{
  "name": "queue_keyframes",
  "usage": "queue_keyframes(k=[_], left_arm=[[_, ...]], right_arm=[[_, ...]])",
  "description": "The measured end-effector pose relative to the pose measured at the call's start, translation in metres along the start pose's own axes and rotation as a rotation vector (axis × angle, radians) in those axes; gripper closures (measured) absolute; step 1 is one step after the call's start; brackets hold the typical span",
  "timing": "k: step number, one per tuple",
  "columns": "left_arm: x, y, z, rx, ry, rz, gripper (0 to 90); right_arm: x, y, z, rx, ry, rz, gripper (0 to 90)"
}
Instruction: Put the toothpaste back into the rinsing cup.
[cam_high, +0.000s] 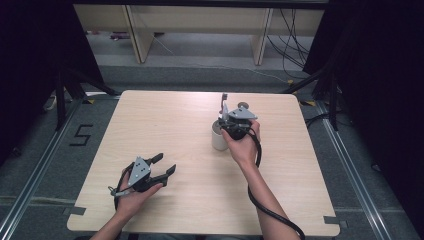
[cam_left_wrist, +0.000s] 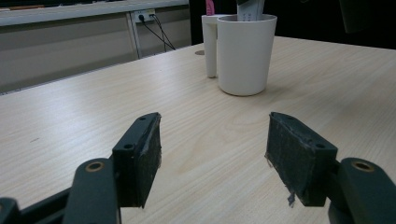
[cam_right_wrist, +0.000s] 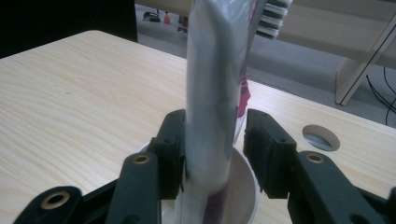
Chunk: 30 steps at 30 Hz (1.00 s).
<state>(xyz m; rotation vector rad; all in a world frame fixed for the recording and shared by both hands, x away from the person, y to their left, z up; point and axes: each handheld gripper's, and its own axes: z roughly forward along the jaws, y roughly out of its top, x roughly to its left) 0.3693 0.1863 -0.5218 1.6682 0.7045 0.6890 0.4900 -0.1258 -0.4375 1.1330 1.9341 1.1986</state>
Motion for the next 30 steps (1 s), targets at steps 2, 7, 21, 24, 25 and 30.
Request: queue_keyframes(k=[2, 7, 21, 24, 25, 30], left_arm=[[0.0, 0.0, 0.0, 0.003, -0.002, 0.001, 35.0], [0.0, 0.0, 0.0, 0.001, 0.0, 0.0, 34.9], [0.0, 0.0, 0.0, 0.003, -0.001, 0.001, 35.0], [0.0, 0.0, 0.0, 0.003, -0.001, 0.0, 35.0], [0.0, 0.0, 0.0, 0.003, -0.001, 0.0, 35.0], [0.0, 0.0, 0.0, 0.002, -0.001, 0.0, 35.0]], right_arm=[[-0.002, 0.0, 0.0, -0.013, 0.005, -0.009, 55.3], [-0.003, 0.001, -0.002, -0.013, 0.013, -0.007, 50.3], [-0.007, -0.001, -0.015, 0.018, 0.057, -0.007, 39.3], [-0.009, -0.001, -0.019, 0.029, 0.054, -0.037, 38.6], [-0.01, -0.001, -0.02, 0.019, 0.06, -0.038, 38.3], [-0.012, -0.004, -0.029, 0.018, 0.074, -0.018, 37.4]])
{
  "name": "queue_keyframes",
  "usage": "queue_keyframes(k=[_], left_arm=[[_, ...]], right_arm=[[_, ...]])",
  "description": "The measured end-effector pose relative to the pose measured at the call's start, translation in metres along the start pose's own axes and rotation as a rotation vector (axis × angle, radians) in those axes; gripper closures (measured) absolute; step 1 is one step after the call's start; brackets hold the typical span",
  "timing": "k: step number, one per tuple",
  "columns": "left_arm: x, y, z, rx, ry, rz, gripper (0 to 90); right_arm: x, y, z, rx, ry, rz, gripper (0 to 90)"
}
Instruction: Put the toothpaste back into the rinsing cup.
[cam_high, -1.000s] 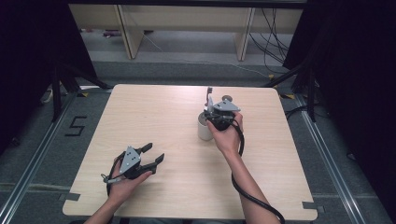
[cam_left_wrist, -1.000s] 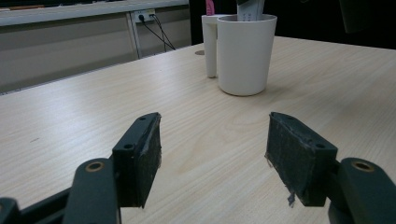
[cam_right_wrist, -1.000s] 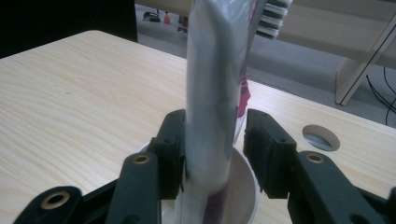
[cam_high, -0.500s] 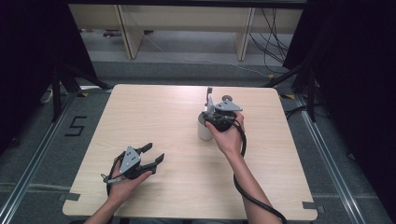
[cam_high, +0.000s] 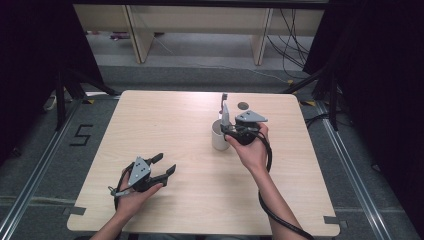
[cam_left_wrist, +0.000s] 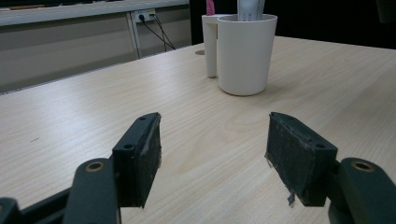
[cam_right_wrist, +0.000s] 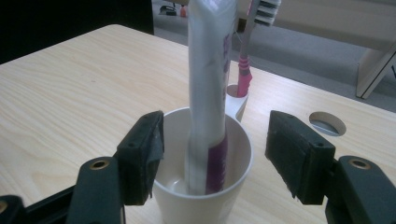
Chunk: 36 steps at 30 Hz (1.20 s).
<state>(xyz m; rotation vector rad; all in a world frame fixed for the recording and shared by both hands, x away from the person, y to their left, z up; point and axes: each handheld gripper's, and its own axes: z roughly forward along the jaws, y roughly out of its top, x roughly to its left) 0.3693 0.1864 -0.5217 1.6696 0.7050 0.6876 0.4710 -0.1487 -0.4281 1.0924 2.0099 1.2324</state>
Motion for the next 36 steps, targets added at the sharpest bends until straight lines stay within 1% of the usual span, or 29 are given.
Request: queue_keyframes(k=[1, 2, 4, 5, 6, 7, 8, 9, 12, 13, 14, 15, 16, 17, 18, 19, 20, 21, 24, 25, 26, 28, 29, 30, 31, 32, 33, 34, 36], left_arm=[[0.0, 0.0, 0.0, 0.0, 0.0, 0.0, 35.0], [0.0, 0.0, 0.0, 0.001, 0.001, 0.001, 35.0], [0.0, 0.0, 0.0, 0.001, 0.0, 0.001, 35.0], [0.0, 0.0, 0.0, -0.001, 0.002, 0.001, 35.0], [0.0, 0.0, 0.0, -0.001, 0.002, 0.001, 35.0], [0.0, 0.0, 0.0, 0.0, 0.003, 0.001, 35.0], [0.0, 0.0, 0.0, -0.001, 0.003, 0.0, 35.0], [0.0, 0.0, 0.0, -0.002, 0.003, 0.0, 35.0], [0.0, 0.0, 0.0, -0.002, 0.004, 0.0, 35.0], [0.0, 0.0, 0.0, -0.002, 0.004, -0.001, 35.1], [0.0, 0.0, 0.0, -0.001, 0.005, 0.0, 35.0], [0.0, 0.0, 0.0, 0.002, 0.004, -0.001, 35.0], [0.0, 0.0, 0.0, 0.003, 0.004, 0.0, 35.0], [0.0, 0.0, 0.0, 0.003, 0.004, 0.0, 35.0], [0.0, 0.0, 0.0, 0.002, 0.004, -0.001, 35.0], [0.0, 0.0, 0.0, 0.002, 0.004, -0.001, 35.1], [0.0, 0.0, 0.0, 0.003, 0.005, 0.003, 35.1], [0.0, 0.0, 0.0, 0.003, 0.006, 0.002, 35.0], [0.0, 0.0, 0.0, 0.003, 0.006, 0.0, 35.1], [0.0, 0.0, 0.0, 0.003, 0.006, 0.0, 35.1], [0.0, 0.0, 0.0, 0.003, 0.006, -0.001, 35.1], [0.001, 0.0, 0.0, 0.003, 0.007, -0.002, 35.0], [0.0, 0.0, 0.0, 0.003, 0.008, -0.005, 35.0], [0.0, 0.0, 0.0, 0.004, 0.009, -0.007, 35.0], [0.0, 0.0, 0.0, 0.004, 0.009, -0.007, 35.1], [0.0, 0.0, 0.0, 0.004, 0.008, -0.005, 35.1], [0.0, 0.0, 0.0, 0.003, 0.008, -0.005, 35.0], [0.0, 0.0, 0.0, 0.003, 0.009, -0.004, 35.0], [0.0, 0.0, 0.0, 0.003, 0.01, -0.007, 35.1]], right_arm=[[0.0, 0.0, 0.0, 0.0, 0.0, 0.0, 37.4], [0.001, -0.001, -0.002, 0.004, 0.006, 0.023, 37.2], [-0.001, -0.001, -0.006, 0.012, 0.021, -0.007, 37.0], [0.0, -0.002, -0.008, 0.01, 0.0, 0.013, 36.9], [0.001, -0.002, -0.01, 0.004, 0.006, 0.018, 36.7], [-0.002, -0.002, -0.011, 0.003, 0.017, -0.004, 36.7], [0.0, -0.003, -0.013, 0.01, 0.024, 0.024, 36.5], [-0.002, -0.004, -0.015, 0.004, 0.023, 0.009, 36.3], [-0.005, -0.007, -0.022, 0.017, 0.014, -0.022, 35.8], [-0.005, -0.008, -0.023, 0.012, 0.016, -0.015, 35.6], [-0.006, -0.009, -0.025, 0.024, 0.02, -0.022, 35.5], [-0.007, -0.011, -0.026, 0.016, 0.022, -0.025, 35.6], [-0.006, -0.012, -0.028, 0.03, 0.043, 0.001, 35.6], [-0.008, -0.014, -0.03, 0.021, 0.034, -0.008, 35.6], [-0.007, -0.016, -0.033, 0.034, 0.037, 0.017, 35.6], [-0.01, -0.017, -0.034, 0.028, 0.033, -0.006, 35.6], [-0.01, -0.02, -0.035, 0.015, 0.032, 0.005, 35.6], [-0.01, -0.022, -0.037, 0.026, 0.036, 0.008, 35.6], [-0.013, -0.027, -0.043, 0.031, 0.021, -0.017, 35.6], [-0.013, -0.03, -0.044, 0.033, 0.027, -0.001, 35.6], [-0.014, -0.032, -0.046, 0.03, 0.029, -0.003, 35.6], [-0.018, -0.038, -0.051, 0.029, 0.018, 0.0, 35.7], [-0.019, -0.041, -0.054, 0.035, 0.019, 0.016, 35.8], [-0.021, -0.045, -0.057, 0.025, 0.006, 0.006, 35.9], [-0.022, -0.047, -0.059, 0.026, 0.004, 0.011, 35.9], [-0.023, -0.051, -0.061, 0.035, 0.014, 0.029, 35.8], [-0.025, -0.056, -0.063, 0.024, 0.016, 0.026, 35.8], [-0.027, -0.058, -0.065, 0.03, 0.008, 0.008, 35.8], [-0.029, -0.066, -0.069, 0.037, 0.006, 0.033, 35.8]])
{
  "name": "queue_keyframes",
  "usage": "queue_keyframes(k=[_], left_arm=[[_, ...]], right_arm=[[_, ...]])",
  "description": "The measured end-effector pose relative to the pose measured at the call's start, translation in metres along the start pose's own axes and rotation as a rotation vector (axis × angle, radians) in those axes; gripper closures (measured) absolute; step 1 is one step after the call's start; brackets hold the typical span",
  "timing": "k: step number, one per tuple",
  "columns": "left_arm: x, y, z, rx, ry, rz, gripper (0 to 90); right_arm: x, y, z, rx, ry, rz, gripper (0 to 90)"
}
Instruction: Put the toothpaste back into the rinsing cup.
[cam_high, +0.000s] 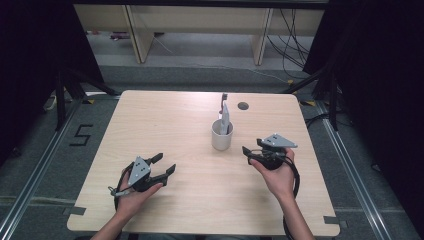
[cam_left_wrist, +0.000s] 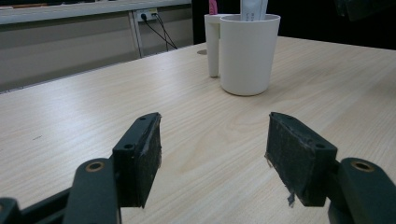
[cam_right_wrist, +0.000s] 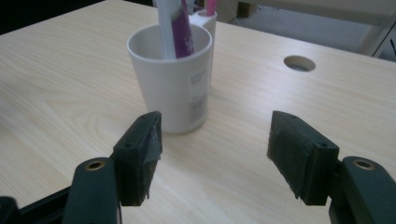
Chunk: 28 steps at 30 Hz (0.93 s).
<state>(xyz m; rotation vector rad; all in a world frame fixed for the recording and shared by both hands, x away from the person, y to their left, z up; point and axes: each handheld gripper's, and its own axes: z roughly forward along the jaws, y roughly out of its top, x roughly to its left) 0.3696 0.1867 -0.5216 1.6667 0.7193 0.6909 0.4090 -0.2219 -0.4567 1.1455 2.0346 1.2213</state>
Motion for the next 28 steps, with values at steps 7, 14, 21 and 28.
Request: queue_keyframes(k=[7, 14, 21, 28], left_arm=[[0.0, 0.0, 0.0, 0.0, 0.001, -0.005, 35.0], [0.0, 0.0, 0.0, -0.001, 0.001, -0.005, 35.1], [0.0, 0.0, 0.0, 0.001, 0.0, -0.005, 35.1], [0.0, 0.0, 0.001, 0.006, -0.004, 0.003, 35.2]], right_arm=[[-0.007, -0.022, -0.009, 0.023, -0.002, 0.036, 35.8], [-0.004, -0.045, -0.012, 0.033, -0.009, 0.103, 36.0], [-0.008, -0.052, -0.012, -0.001, -0.017, 0.037, 36.1], [-0.005, -0.057, -0.011, -0.026, -0.033, 0.064, 36.2]])
